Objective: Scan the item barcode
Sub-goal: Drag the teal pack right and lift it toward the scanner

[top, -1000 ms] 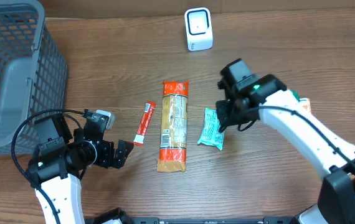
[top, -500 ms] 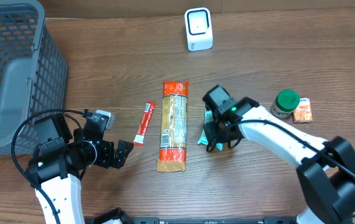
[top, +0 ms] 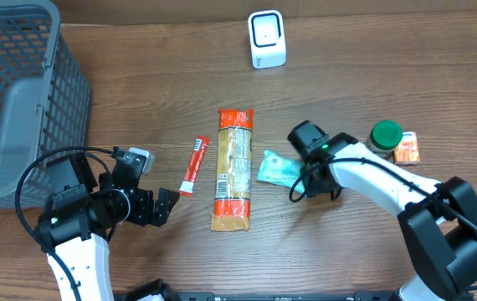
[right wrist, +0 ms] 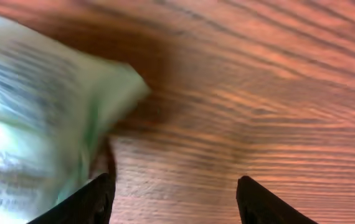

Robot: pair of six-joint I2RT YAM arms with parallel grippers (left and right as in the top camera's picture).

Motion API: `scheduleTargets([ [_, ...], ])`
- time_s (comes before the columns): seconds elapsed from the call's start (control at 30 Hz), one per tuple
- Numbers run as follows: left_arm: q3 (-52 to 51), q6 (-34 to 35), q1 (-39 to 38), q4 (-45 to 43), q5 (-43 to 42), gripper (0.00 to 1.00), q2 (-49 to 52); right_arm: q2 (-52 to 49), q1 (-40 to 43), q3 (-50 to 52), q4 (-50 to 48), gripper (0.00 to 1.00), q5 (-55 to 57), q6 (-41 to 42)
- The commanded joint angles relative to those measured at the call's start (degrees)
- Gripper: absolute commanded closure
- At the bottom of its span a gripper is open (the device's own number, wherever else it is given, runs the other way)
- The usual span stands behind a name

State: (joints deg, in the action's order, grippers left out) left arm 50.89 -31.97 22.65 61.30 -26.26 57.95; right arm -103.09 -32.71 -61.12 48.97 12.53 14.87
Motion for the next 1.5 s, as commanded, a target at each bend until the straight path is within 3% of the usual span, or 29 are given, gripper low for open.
scheduleTargets([
  [0.0,0.79,-1.07,0.46,-0.02,-0.09,0.0,0.17,0.0,0.0,-0.04,-1.42,0.34,-1.14,-1.99],
  [0.2,0.79,-1.07,0.46,-0.04,-0.09,0.0,0.17,0.24,-0.33,-3.26,0.63,0.39,-4.28,-4.39],
  [0.33,0.79,-1.07,0.46,-0.04,-0.09,0.01,0.17,1.29,0.59,-8.98,6.03,0.4,-8.13,1.99],
  [0.4,0.79,-1.07,0.46,-0.04,-0.09,0.0,0.17,2.21,1.64,-11.8,8.11,0.36,-11.69,3.98],
  [0.47,0.79,-1.07,0.46,-0.04,-0.09,0.01,0.17,3.04,3.3,-13.44,8.28,0.25,-18.21,5.2],
  [0.6,0.79,-1.07,0.46,-0.04,-0.09,0.0,0.17,2.91,7.52,-12.81,7.1,0.24,-33.64,5.38],
  [0.8,0.79,-1.07,0.46,-0.04,-0.09,0.0,0.17,1.11,9.77,-7.37,3.72,0.25,-34.1,7.08],
  [1.13,0.79,-1.07,0.46,-0.04,-0.09,0.0,0.17,0.68,9.77,4.15,-11.37,0.25,-33.59,18.18],
  [1.47,0.79,-1.07,0.46,-0.04,-0.09,0.0,0.17,0.61,9.75,7.5,-19.02,0.41,-33.64,26.03],
])
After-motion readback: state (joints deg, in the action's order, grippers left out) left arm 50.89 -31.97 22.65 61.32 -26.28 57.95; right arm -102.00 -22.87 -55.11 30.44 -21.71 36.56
